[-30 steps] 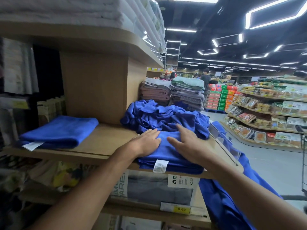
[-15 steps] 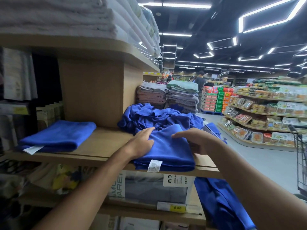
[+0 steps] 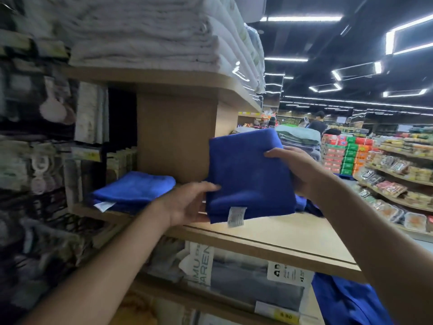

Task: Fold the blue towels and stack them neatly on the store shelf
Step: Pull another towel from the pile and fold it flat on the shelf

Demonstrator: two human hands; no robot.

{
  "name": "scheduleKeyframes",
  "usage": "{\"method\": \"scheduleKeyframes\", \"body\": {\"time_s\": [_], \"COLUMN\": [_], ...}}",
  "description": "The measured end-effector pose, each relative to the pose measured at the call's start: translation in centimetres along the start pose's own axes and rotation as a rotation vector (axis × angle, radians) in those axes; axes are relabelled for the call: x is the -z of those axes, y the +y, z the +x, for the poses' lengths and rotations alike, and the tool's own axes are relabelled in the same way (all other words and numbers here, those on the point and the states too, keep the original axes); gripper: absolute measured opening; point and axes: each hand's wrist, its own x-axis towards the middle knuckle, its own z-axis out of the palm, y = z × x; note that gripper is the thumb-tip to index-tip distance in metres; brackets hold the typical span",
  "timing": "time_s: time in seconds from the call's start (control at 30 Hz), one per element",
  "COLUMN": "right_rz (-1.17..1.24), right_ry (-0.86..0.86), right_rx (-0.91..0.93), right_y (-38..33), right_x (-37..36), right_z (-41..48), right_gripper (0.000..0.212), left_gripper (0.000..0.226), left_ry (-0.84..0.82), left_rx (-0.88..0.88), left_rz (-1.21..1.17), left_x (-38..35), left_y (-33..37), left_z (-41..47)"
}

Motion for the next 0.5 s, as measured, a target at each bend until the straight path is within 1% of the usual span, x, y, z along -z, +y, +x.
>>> {"method": "scheduleKeyframes", "body": {"time_s": [0.07,0.1,0.2,0.27,0.4,0.5], "right_rz": [0.062,0.085,0.129,0.149,0.125,0.099], "right_ry": [-0.026,-0.040,-0.034,-0.006,-0.001,-0.004], "right_rx": [-0.054,-0.082,-0.138,-0.158,-0.217,-0.253], "right_y": [-0.2,-0.2,0.7,1.5,4.1,6.4], "right_x": [-2.1,-3.4,-8.2,-11.8,-18.3,-21.6], "right_z": [1.7,2.7,5.8,7.7,10.9,12.4], "right_gripper": [0.027,0.031,0.039,0.041,0.040,0.050], "left_gripper": [0.013,0.007,0.024,0.029,0.022,0.013], "left_ry": [0.130,0.193,0.382,0.492,0.690,0.810], "left_rx": [-0.063,-0.100,-0.175,-0.180,-0.106,-0.061], "left_rz": [0.109,0.143,0.269,0.362,0.432,0.448], "left_x": [2.2,3.4,7.2,9.8,15.1,18.3], "left_y": [1.9,3.1,6.5,8.1,9.5,8.7], "left_z": [-1.1,-1.7,-3.2,-4.2,-5.8,-6.2]}}
